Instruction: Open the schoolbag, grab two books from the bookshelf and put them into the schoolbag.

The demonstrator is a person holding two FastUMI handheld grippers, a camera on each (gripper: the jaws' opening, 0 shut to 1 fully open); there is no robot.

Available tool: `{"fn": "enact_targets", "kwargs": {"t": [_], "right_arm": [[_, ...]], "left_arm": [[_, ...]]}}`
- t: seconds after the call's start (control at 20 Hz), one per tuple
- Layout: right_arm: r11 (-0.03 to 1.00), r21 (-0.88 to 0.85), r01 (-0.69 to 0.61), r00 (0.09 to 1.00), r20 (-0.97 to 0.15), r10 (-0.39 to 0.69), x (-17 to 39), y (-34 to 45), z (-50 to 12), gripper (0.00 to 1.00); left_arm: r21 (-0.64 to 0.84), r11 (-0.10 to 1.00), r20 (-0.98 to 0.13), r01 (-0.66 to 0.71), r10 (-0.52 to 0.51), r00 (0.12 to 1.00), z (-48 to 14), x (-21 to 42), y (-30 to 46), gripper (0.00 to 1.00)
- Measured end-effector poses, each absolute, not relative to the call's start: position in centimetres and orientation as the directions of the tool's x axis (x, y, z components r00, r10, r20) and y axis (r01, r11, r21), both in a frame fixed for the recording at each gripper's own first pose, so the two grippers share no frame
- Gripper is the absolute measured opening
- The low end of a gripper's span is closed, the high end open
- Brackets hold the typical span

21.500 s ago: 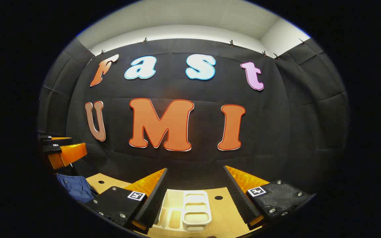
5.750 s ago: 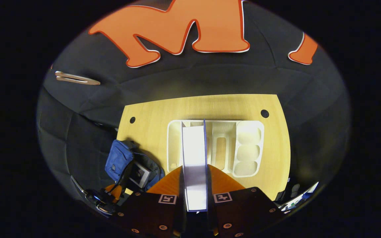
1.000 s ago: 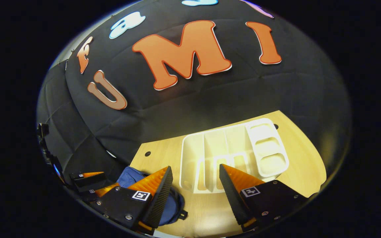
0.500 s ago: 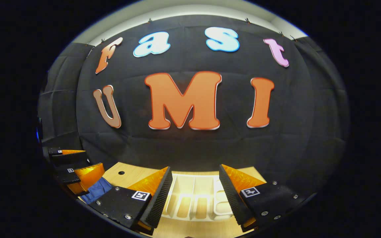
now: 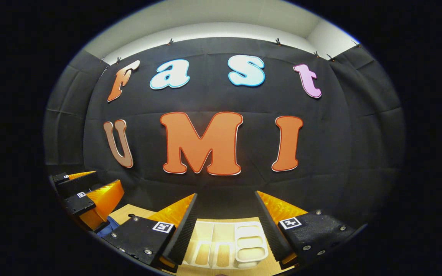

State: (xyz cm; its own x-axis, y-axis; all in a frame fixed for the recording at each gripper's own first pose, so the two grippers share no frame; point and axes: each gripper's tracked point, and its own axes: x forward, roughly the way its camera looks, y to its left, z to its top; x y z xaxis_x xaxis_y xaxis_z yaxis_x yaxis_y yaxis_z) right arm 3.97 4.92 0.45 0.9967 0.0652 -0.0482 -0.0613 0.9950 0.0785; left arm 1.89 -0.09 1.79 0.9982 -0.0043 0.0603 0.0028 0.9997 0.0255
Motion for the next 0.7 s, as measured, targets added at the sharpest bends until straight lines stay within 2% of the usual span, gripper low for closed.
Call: {"fn": "enact_targets", "kwargs": {"t": [0.25, 0.7], "right_arm": [[0.993, 0.084, -0.086, 0.996, -0.023, 0.088, 3.6, 4.9, 0.3, 0.85], [0.991, 0.068, -0.111, 0.993, -0.042, 0.114, 2.8, 6.1, -0.3, 0.85]], "left_arm": [[0.05, 0.998, 0.056, 0.024, -0.027, 0.998, 0.6, 1.5, -1.1, 0.99], [0.052, 0.998, 0.056, 0.033, -0.036, 0.998, -0.1, 0.4, -0.7, 0.99]]}}
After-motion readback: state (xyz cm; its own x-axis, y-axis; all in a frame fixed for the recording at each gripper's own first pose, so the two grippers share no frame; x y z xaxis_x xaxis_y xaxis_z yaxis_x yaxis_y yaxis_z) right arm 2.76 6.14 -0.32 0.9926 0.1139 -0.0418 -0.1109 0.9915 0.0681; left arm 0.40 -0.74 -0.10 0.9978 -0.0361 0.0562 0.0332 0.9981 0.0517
